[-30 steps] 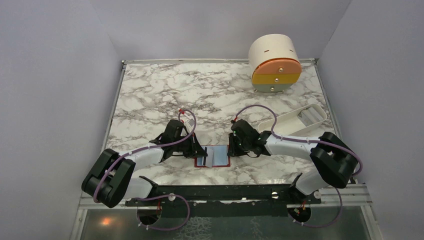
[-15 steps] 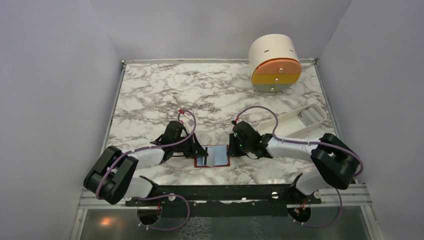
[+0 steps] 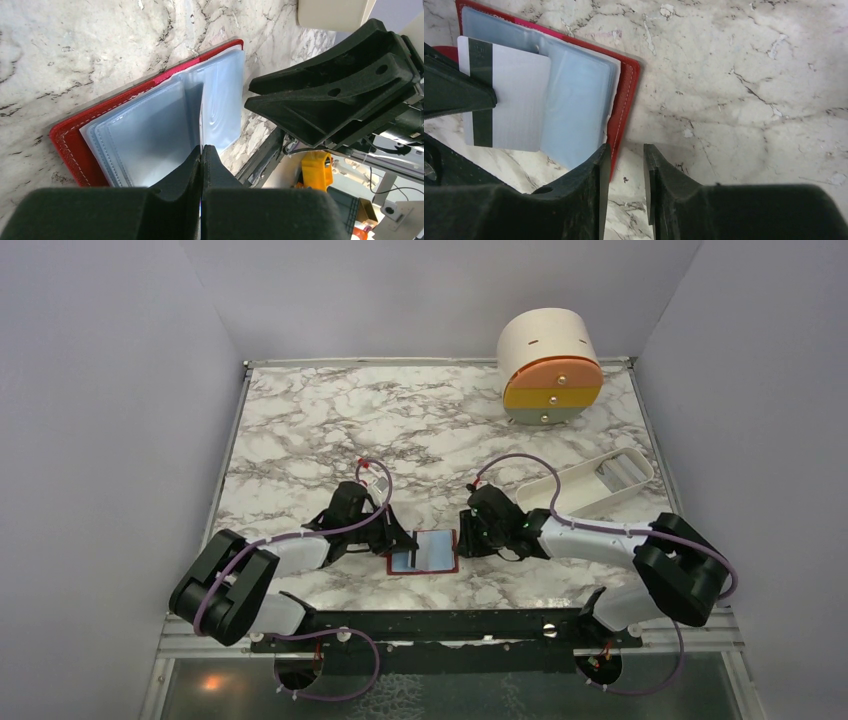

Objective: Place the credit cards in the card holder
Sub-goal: Insert the credit card into the card holder.

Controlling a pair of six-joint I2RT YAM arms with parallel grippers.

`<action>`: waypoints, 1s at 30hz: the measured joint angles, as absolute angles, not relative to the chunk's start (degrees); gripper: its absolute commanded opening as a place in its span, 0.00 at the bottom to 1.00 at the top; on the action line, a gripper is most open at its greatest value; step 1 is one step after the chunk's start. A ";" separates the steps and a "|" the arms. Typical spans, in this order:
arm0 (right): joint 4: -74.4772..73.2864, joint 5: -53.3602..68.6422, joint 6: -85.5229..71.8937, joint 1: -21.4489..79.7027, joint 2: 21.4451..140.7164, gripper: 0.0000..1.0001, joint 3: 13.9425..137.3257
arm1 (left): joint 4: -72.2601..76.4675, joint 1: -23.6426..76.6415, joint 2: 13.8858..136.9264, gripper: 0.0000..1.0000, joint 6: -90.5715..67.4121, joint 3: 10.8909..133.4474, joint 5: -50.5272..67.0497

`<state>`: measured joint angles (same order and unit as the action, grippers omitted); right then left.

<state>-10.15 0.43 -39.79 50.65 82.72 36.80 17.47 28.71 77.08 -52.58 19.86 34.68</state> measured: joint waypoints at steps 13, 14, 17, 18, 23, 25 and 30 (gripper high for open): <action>-9.21 1.41 -39.94 50.68 80.18 0.34 37.56 | 20.43 28.99 78.46 0.00 -53.65 18.48 34.04; -8.51 1.74 -40.25 50.70 80.99 0.32 37.56 | 20.88 28.99 78.46 0.00 -53.74 18.22 33.98; -7.35 2.39 -40.75 50.76 83.26 0.27 37.50 | 22.22 29.10 78.74 0.00 -54.39 17.65 33.80; -7.03 2.55 -41.04 50.89 83.92 0.25 37.43 | 22.65 29.19 78.83 0.00 -54.59 17.50 33.76; -5.21 2.48 -42.85 51.86 84.97 0.19 36.64 | 26.35 30.59 79.00 0.00 -56.53 15.94 32.84; -4.40 2.11 -43.79 52.29 84.97 0.18 36.25 | 27.64 31.29 79.00 0.00 -57.36 15.31 32.14; -3.20 1.06 -46.11 53.87 84.99 0.15 35.70 | 30.98 33.15 79.00 0.00 -59.40 13.76 30.09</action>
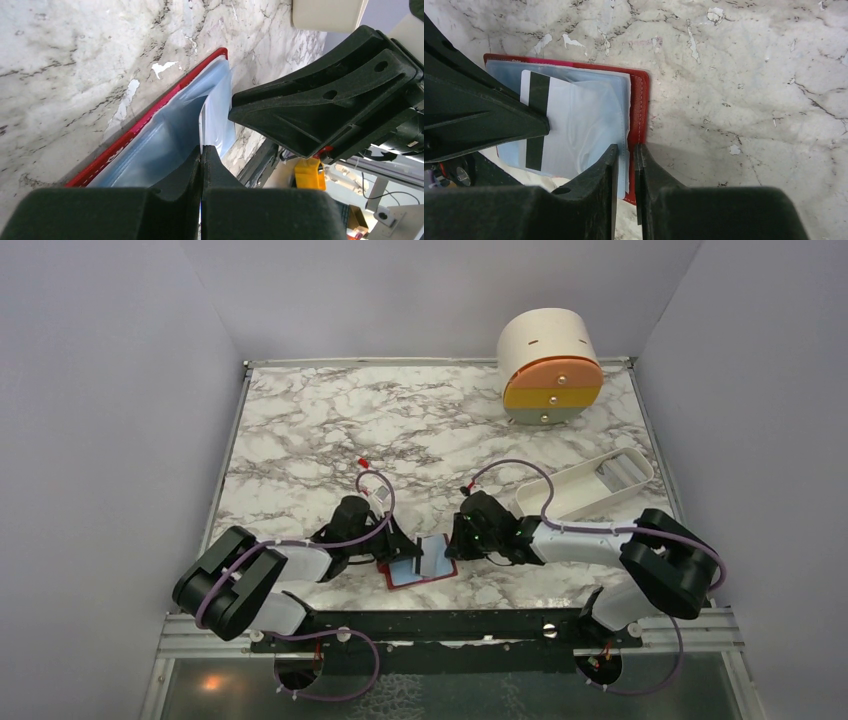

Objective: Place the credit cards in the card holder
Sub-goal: Insert the credit card into the card holder.

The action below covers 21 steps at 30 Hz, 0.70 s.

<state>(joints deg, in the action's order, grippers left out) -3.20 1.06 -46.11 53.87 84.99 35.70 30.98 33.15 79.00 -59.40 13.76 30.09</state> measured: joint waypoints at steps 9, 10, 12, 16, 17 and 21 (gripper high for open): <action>1.30 -0.14 -51.92 54.76 83.40 0.13 31.92 | 33.93 33.63 76.38 0.00 -62.02 10.20 26.98; 1.63 -0.14 -52.40 54.81 83.24 0.13 31.59 | 34.09 33.63 75.92 0.00 -62.17 9.74 26.61; 2.20 -0.12 -53.25 54.89 83.05 0.13 31.14 | 34.22 33.63 75.13 0.00 -62.30 9.13 26.04; 2.37 -0.14 -54.48 55.44 82.17 0.12 30.26 | 34.26 33.63 73.60 0.00 -62.30 8.25 25.61; 2.31 -0.14 -54.78 55.57 81.78 0.12 29.98 | 34.26 33.63 73.03 0.00 -62.30 7.90 25.32; 1.67 -0.12 -55.90 56.14 80.60 0.12 29.10 | 34.15 33.63 71.31 0.00 -62.26 6.87 23.92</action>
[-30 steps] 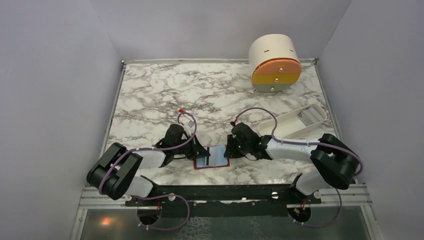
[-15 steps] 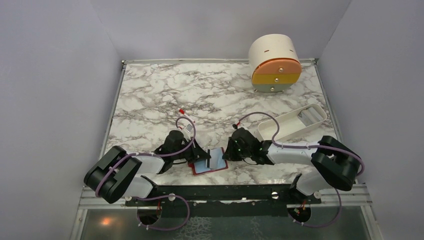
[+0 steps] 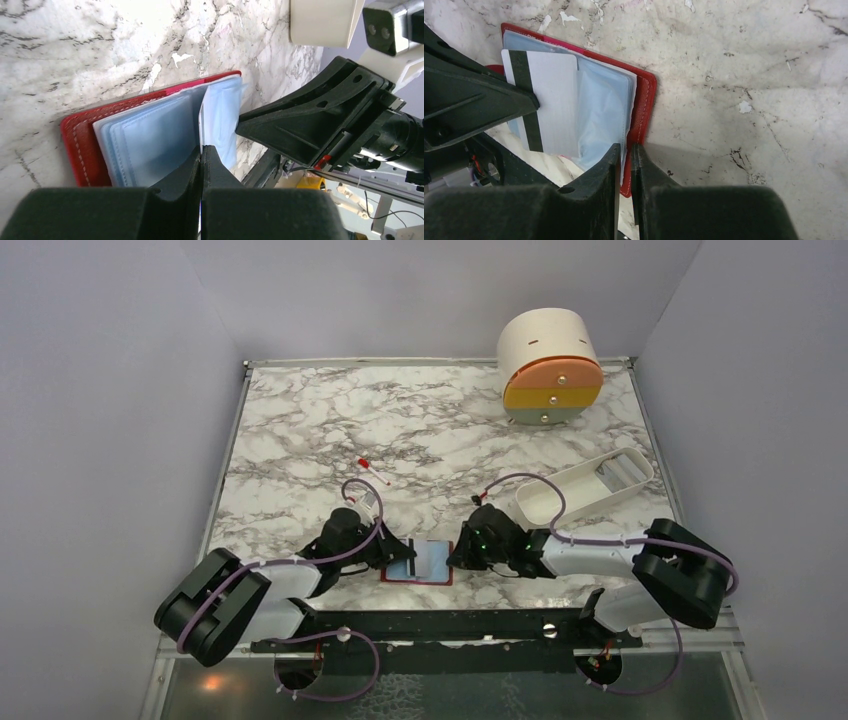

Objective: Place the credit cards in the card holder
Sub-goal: Insert the credit card into the card holder.

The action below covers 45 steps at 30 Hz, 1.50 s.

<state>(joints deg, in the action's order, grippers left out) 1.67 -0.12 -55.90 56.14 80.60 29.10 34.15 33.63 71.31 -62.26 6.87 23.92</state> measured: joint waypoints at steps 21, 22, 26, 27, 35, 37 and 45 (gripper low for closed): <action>3.88 -0.14 -63.61 57.43 78.96 0.13 25.85 | 34.20 33.61 68.36 0.00 -59.72 4.71 23.20; 3.86 -0.14 -63.64 57.43 78.96 0.13 25.85 | 34.22 33.61 68.42 0.00 -59.35 4.73 23.46; 3.51 -0.16 -63.64 57.43 78.98 0.13 26.02 | 34.39 33.61 69.65 0.00 -57.84 5.26 24.80; 3.38 -0.16 -63.61 57.43 79.00 0.13 26.11 | 34.41 33.61 70.02 0.00 -57.49 5.58 25.19; 3.22 -0.16 -63.68 57.43 79.07 0.13 26.20 | 34.52 33.63 71.18 0.00 -55.20 6.52 26.06; 3.09 -0.19 -63.64 57.43 79.07 0.14 26.22 | 34.50 33.63 71.31 0.00 -54.35 6.92 26.48; -2.02 -1.58 -61.17 57.71 79.02 0.14 28.93 | 32.75 33.89 70.94 0.00 -51.72 7.77 27.46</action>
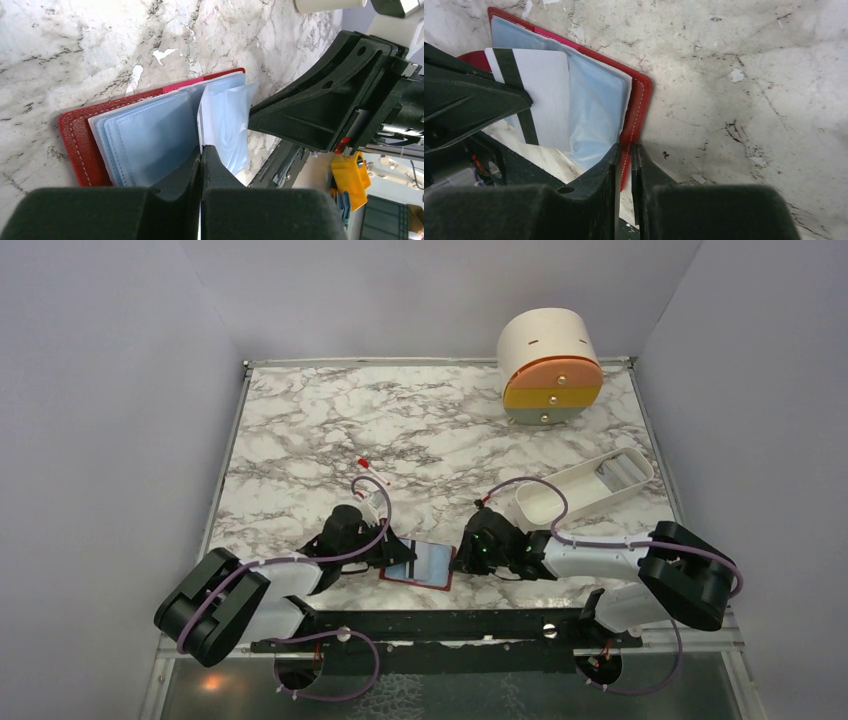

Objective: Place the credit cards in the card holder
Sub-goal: Insert the credit card into the card holder.

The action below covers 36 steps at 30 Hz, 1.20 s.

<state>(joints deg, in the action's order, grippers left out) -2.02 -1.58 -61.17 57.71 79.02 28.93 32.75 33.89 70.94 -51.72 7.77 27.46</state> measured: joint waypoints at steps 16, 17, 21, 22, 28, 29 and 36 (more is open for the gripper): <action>-5.43 -2.74 -59.16 57.71 80.25 0.16 31.24 | 13.89 34.02 63.33 0.00 -42.83 13.50 23.31; -5.65 -2.74 -59.05 57.71 80.25 0.19 31.40 | 13.28 34.00 62.52 0.00 -42.63 13.50 22.90; -7.86 -2.72 -57.74 57.69 80.05 0.27 33.30 | 11.99 34.02 61.34 0.00 -42.41 13.47 22.63; -8.14 -2.70 -57.52 57.69 79.70 0.28 33.63 | 12.01 34.02 61.34 0.00 -42.50 13.37 22.70; -8.12 -2.26 -56.80 57.76 78.24 0.31 34.85 | 14.59 34.00 62.81 0.00 -43.92 12.32 23.64; -8.05 -2.20 -56.77 57.80 78.46 0.29 34.94 | 15.11 34.00 63.24 0.00 -44.25 12.25 23.92; -9.08 -1.83 -56.75 58.41 81.82 0.33 36.32 | 18.33 34.00 65.19 0.00 -46.30 11.46 24.93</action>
